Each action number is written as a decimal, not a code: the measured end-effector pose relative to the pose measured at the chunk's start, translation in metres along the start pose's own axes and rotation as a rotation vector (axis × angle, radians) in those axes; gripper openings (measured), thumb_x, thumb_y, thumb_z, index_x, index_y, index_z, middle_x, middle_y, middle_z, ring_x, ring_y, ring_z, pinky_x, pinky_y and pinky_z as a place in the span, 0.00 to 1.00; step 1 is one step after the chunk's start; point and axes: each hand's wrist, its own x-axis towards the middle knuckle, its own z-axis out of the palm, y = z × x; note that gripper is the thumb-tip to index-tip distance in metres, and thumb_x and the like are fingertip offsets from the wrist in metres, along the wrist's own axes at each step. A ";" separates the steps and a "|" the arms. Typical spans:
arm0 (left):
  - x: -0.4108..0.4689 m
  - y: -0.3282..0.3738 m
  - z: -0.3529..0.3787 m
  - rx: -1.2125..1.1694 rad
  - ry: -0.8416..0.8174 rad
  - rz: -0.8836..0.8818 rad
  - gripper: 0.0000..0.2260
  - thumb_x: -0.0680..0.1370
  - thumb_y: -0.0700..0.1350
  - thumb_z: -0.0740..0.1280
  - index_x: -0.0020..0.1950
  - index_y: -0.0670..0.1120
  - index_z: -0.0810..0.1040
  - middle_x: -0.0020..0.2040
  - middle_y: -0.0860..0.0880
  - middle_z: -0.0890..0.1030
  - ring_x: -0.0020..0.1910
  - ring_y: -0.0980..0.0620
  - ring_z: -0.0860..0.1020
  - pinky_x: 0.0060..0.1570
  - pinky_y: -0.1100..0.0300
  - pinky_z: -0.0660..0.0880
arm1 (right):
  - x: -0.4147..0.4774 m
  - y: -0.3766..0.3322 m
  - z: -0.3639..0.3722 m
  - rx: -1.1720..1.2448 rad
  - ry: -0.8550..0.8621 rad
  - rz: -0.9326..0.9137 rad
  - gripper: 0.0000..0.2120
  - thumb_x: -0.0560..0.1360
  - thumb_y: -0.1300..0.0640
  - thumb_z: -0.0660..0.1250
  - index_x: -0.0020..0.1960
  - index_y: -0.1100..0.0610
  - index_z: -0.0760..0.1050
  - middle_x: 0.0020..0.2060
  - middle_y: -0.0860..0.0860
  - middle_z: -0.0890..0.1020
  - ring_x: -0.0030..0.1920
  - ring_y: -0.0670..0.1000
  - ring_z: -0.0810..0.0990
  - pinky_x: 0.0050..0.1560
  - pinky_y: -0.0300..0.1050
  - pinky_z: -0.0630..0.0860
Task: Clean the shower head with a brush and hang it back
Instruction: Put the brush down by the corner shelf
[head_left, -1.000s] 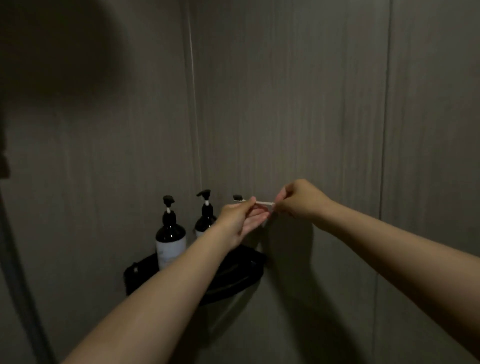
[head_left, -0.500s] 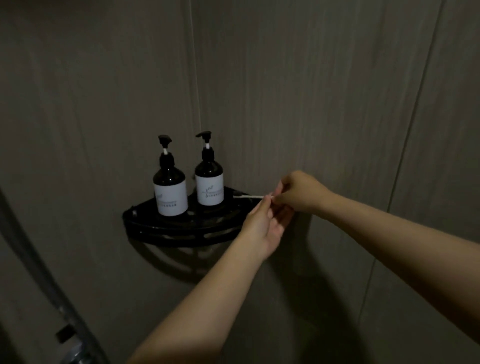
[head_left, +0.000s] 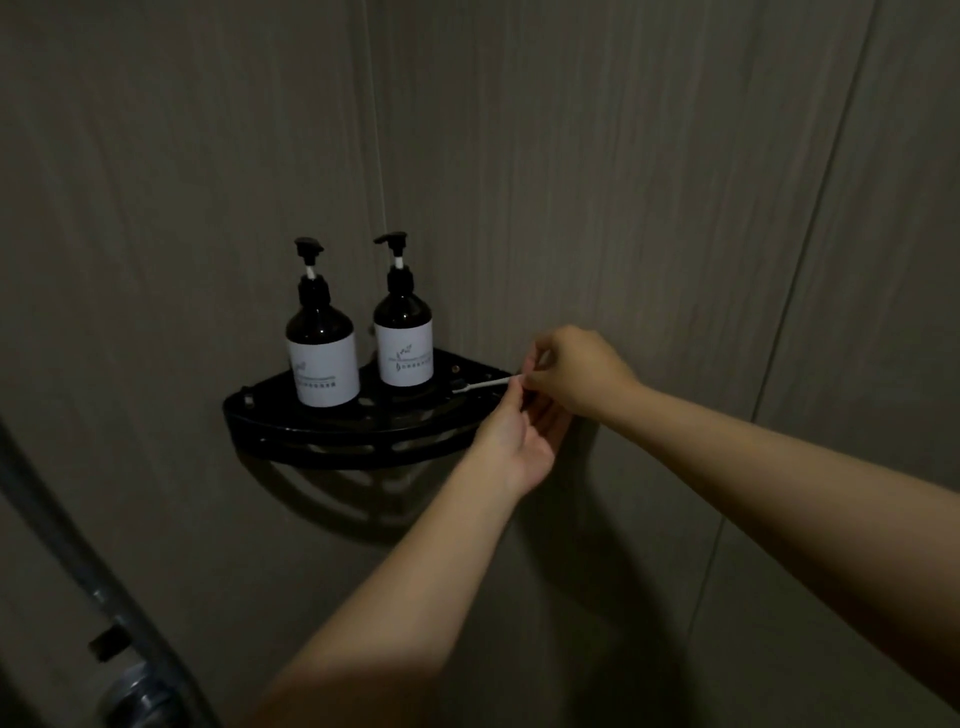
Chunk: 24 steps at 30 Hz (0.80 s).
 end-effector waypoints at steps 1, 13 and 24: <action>0.000 0.000 0.000 0.004 -0.004 -0.004 0.16 0.82 0.50 0.55 0.65 0.46 0.74 0.65 0.43 0.76 0.66 0.46 0.73 0.66 0.55 0.69 | 0.000 0.000 0.002 -0.002 0.014 0.002 0.03 0.72 0.54 0.69 0.41 0.51 0.76 0.40 0.52 0.82 0.43 0.52 0.81 0.44 0.44 0.77; 0.011 -0.003 -0.008 0.028 -0.005 -0.001 0.18 0.81 0.52 0.55 0.67 0.47 0.73 0.64 0.42 0.77 0.63 0.45 0.75 0.65 0.51 0.70 | -0.002 0.000 0.006 -0.025 0.030 0.012 0.04 0.73 0.53 0.68 0.44 0.53 0.76 0.43 0.54 0.82 0.46 0.56 0.81 0.48 0.54 0.80; 0.008 -0.006 -0.007 0.026 0.013 -0.005 0.18 0.81 0.52 0.56 0.67 0.47 0.74 0.65 0.42 0.76 0.64 0.45 0.74 0.60 0.53 0.71 | -0.005 0.003 0.004 0.000 -0.003 0.010 0.05 0.75 0.54 0.67 0.45 0.55 0.75 0.40 0.53 0.80 0.42 0.52 0.79 0.38 0.43 0.73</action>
